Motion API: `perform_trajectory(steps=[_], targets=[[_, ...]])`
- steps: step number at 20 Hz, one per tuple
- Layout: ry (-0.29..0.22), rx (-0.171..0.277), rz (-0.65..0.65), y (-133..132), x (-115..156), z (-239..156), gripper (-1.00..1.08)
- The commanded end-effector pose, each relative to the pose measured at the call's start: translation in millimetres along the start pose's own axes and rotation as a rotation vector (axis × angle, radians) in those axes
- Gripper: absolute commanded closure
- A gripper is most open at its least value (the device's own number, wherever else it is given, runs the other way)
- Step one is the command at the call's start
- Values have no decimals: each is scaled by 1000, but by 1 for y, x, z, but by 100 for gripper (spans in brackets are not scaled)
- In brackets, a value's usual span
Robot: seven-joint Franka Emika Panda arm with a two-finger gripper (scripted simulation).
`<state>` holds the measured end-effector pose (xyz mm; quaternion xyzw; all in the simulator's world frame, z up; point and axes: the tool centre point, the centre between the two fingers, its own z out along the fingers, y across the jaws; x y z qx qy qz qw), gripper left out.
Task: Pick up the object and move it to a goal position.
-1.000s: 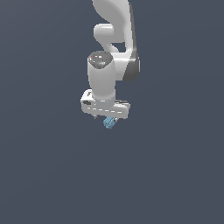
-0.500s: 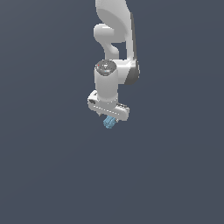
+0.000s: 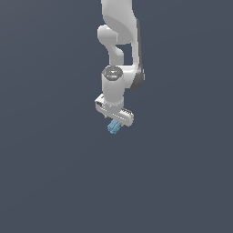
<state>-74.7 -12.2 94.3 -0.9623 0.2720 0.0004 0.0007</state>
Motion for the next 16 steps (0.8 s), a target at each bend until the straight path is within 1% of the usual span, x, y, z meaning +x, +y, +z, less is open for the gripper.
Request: perform_trajectory(steps=[1, 9, 16], targets=[[1, -1, 21, 2, -4, 3, -92], [1, -1, 27, 2, -5, 7, -92], [1, -1, 30, 3, -6, 34, -92]])
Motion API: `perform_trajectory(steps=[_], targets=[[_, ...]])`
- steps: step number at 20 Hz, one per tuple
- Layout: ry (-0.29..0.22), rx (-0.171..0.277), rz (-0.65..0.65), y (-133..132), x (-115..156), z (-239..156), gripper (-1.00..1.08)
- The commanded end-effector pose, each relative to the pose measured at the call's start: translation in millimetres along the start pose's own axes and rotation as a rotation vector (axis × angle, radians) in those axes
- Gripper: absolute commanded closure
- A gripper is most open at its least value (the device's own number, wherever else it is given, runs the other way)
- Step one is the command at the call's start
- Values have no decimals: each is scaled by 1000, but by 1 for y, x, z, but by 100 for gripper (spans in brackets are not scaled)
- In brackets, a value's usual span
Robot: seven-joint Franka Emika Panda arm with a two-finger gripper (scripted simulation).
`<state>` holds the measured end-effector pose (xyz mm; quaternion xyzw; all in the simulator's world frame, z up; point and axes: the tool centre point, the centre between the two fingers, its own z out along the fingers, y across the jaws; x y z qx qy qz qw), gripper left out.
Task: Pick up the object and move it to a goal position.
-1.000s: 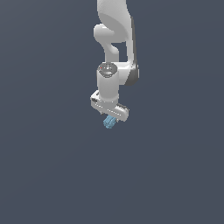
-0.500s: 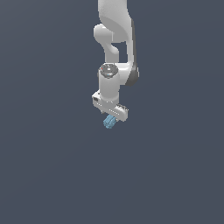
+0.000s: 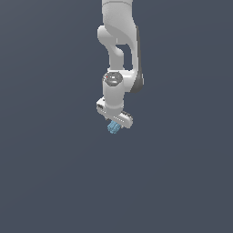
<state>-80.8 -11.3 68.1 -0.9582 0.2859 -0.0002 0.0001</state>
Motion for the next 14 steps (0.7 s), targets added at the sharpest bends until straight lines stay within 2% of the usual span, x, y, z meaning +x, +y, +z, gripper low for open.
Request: perform_trajectory(steps=[1, 9, 10, 14], targets=[[0, 0, 1, 1, -1, 12, -92], [0, 0, 3, 0, 0, 29, -92], [0, 0, 3, 0, 0, 29, 108], [0, 0, 3, 0, 0, 29, 108]])
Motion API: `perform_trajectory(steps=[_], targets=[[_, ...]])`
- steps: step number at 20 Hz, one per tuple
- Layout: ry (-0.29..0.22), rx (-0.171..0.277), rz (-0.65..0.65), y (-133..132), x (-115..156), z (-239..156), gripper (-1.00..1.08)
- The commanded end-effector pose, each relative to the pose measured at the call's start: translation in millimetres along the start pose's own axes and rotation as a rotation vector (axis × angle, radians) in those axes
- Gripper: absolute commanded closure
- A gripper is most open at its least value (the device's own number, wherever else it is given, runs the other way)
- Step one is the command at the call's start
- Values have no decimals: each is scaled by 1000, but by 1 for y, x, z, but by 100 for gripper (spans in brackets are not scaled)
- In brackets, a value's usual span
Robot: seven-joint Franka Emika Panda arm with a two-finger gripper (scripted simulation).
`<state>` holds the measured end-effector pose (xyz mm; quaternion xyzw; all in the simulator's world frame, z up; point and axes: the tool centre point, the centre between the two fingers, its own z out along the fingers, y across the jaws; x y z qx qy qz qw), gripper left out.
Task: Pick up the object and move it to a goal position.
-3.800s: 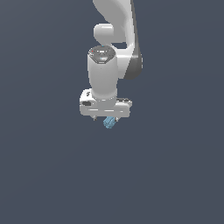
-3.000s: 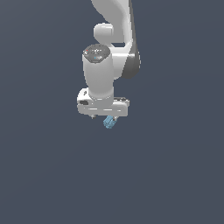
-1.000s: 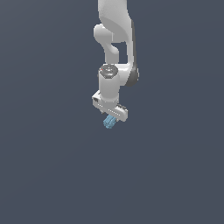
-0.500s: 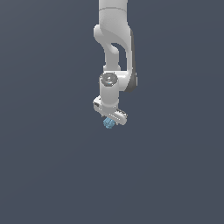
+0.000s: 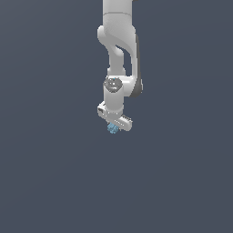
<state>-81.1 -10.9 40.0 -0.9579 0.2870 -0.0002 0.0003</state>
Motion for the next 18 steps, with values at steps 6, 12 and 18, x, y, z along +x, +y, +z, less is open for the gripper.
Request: perform_trajectory(steps=[6, 12, 18], targets=[[0, 0, 0, 0, 0, 0, 108], [0, 0, 0, 0, 3, -10, 108], [0, 0, 0, -1, 10, -39, 108]])
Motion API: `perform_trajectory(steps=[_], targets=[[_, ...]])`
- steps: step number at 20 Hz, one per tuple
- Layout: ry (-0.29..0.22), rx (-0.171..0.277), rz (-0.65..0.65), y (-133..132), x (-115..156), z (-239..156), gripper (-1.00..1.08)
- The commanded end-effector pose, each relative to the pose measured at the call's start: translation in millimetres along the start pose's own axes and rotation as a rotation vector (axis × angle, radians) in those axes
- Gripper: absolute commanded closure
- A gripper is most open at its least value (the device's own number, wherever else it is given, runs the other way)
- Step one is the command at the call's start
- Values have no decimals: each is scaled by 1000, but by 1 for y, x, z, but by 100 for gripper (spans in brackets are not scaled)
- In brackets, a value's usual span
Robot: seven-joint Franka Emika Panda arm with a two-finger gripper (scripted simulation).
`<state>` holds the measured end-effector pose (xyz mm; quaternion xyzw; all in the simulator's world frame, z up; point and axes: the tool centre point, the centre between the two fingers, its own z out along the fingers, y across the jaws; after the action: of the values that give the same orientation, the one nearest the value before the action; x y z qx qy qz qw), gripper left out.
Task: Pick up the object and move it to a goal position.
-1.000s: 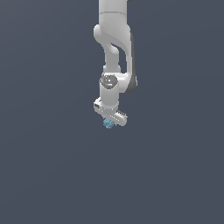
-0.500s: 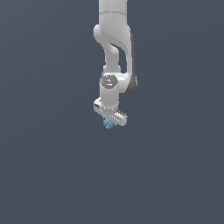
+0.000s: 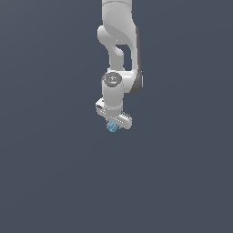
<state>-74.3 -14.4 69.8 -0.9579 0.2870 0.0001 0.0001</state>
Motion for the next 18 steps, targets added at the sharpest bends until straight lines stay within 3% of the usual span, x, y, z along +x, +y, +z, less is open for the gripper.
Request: perform_trajectory(steps=[1, 18], targets=[[1, 1, 0, -1, 4, -15, 108], [1, 0, 1, -6, 46, -175, 108]])
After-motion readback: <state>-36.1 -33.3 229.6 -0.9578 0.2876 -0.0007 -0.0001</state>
